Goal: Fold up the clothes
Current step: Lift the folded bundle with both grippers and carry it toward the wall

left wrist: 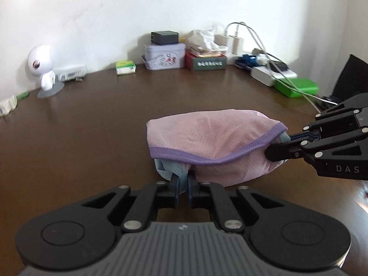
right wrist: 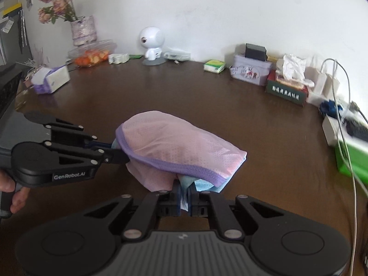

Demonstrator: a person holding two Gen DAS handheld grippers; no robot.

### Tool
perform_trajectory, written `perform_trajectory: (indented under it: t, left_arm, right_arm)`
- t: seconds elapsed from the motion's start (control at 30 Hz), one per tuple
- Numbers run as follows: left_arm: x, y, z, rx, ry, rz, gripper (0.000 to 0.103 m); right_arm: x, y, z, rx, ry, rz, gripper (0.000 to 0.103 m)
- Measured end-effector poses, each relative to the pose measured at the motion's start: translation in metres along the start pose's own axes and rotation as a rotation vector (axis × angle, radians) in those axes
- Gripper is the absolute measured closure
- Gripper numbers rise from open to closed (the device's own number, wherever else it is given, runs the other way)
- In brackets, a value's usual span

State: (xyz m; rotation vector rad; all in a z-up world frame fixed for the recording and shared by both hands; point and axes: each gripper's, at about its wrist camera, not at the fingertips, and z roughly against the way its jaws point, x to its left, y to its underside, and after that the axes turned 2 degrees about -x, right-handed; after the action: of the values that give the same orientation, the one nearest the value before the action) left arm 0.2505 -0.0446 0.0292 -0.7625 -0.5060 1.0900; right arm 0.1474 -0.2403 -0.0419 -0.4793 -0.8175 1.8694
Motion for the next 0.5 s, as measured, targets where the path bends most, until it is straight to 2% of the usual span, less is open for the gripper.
perform_trajectory:
  t: [0.27,0.5]
  left_arm:
    - [0.035,-0.066,-0.079,-0.011,-0.036,0.021,0.097]
    - [0.058,-0.090,-0.120,-0.014,-0.053,0.079,0.097]
  right_arm:
    - [-0.062,-0.081,-0.085,-0.030,0.050,0.017,0.099]
    - [-0.091,-0.114,-0.126,-0.035,0.053,-0.002,0.099]
